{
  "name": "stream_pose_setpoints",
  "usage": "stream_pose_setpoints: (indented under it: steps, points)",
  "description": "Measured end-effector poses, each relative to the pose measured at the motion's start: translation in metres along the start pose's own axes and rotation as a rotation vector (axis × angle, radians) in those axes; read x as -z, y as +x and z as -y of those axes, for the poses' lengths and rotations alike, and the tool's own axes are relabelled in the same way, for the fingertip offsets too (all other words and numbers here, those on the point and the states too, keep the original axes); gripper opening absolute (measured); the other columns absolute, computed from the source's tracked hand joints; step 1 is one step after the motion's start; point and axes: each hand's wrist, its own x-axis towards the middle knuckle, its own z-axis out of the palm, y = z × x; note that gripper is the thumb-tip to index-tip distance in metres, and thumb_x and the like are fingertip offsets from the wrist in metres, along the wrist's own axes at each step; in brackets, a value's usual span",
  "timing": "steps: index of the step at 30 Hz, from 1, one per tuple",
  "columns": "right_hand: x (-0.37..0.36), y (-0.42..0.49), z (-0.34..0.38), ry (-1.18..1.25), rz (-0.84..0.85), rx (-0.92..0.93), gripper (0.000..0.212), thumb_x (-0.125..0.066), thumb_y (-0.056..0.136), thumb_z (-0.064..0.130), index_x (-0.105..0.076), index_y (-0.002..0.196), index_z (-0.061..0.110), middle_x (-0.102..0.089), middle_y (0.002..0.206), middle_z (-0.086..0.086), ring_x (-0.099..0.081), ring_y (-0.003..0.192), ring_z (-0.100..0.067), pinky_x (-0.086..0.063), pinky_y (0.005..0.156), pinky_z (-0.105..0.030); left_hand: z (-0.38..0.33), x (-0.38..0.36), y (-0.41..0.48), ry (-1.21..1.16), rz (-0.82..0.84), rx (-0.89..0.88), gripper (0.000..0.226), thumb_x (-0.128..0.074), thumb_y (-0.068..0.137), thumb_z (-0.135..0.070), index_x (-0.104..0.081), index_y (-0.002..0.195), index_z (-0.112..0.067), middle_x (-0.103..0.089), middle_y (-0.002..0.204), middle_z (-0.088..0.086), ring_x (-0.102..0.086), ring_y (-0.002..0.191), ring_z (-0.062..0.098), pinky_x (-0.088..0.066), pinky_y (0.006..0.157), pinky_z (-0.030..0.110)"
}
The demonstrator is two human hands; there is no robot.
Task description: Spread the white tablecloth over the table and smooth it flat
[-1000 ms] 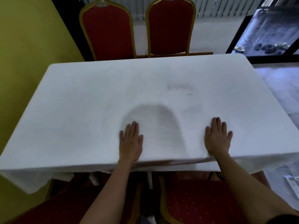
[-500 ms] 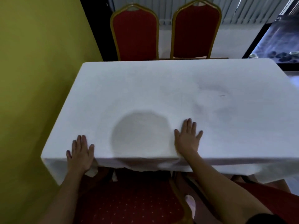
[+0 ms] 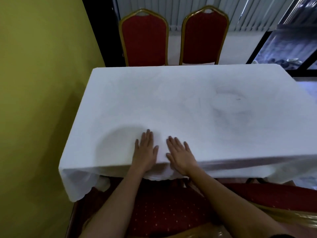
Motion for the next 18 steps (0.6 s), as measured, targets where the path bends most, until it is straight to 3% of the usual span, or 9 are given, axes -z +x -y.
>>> stream_pose_setpoints:
  steps: [1,4,10,12,14,16,18]
  points:
    - [0.0,-0.009,-0.017,-0.011,-0.017,-0.107,0.093,0.023,0.075,0.071,0.009,0.153,0.021,0.021,0.156,0.01,0.013,0.148,-0.015,0.007,0.118,-0.042,-0.015,-0.005,0.002,-0.002,0.061,-0.034,0.062,-0.013,0.099,-0.04,0.005,0.15,-0.01,0.01,0.16,0.006,0.008,0.148,0.02,0.005,0.118,0.043]
    - [0.002,-0.037,-0.057,0.039,-0.016,-0.318,0.066,-0.007,0.099,0.053,0.014,0.151,0.019,0.022,0.158,0.006,0.018,0.147,-0.016,0.008,0.118,-0.044,-0.022,-0.015,-0.005,0.025,0.117,0.0,0.062,-0.017,0.101,-0.039,0.009,0.15,-0.012,0.014,0.16,0.002,0.012,0.148,0.017,0.008,0.118,0.042]
    - [0.009,-0.087,-0.099,0.082,0.04,-0.5,0.065,-0.011,0.101,0.048,0.017,0.151,0.016,0.024,0.158,0.001,0.017,0.148,-0.021,0.002,0.118,-0.052,-0.001,0.0,-0.033,-0.006,0.254,0.127,0.066,-0.018,0.101,-0.042,0.013,0.149,-0.01,0.02,0.158,0.004,0.014,0.147,0.018,0.004,0.119,0.043]
    - [0.025,-0.083,-0.098,0.067,0.116,-0.522,0.061,-0.013,0.103,0.042,0.009,0.153,0.014,0.015,0.162,-0.002,0.008,0.149,-0.023,-0.002,0.117,-0.055,-0.007,0.018,-0.025,0.024,0.352,0.154,0.066,-0.019,0.101,-0.041,0.011,0.149,-0.008,0.019,0.159,0.007,0.012,0.148,0.022,-0.001,0.12,0.046]
    - [0.057,-0.069,-0.092,0.021,0.18,-0.512,0.052,-0.016,0.102,0.031,-0.017,0.151,0.013,-0.013,0.16,-0.005,-0.013,0.146,-0.026,-0.011,0.114,-0.058,-0.019,0.048,-0.007,0.006,0.399,0.178,0.065,-0.018,0.101,-0.041,0.006,0.15,-0.005,0.012,0.16,0.01,0.007,0.148,0.026,-0.007,0.12,0.048]
    - [0.101,-0.053,-0.083,-0.024,0.129,-0.433,0.045,-0.019,0.101,0.024,-0.036,0.142,0.016,-0.032,0.152,-0.005,-0.027,0.139,-0.026,-0.02,0.111,-0.056,-0.044,0.09,0.011,0.034,0.275,0.127,0.064,-0.021,0.101,-0.039,-0.001,0.15,-0.003,0.001,0.16,0.012,-0.001,0.148,0.027,-0.011,0.119,0.048]
    - [0.153,-0.034,-0.073,-0.037,0.001,-0.345,0.045,-0.02,0.1,0.023,-0.037,0.14,0.012,-0.034,0.151,-0.004,-0.029,0.138,-0.025,-0.022,0.11,-0.052,-0.07,0.136,0.027,0.051,0.128,0.051,0.062,-0.024,0.101,-0.036,-0.005,0.149,-0.001,-0.006,0.16,0.013,-0.006,0.148,0.026,-0.014,0.118,0.046]
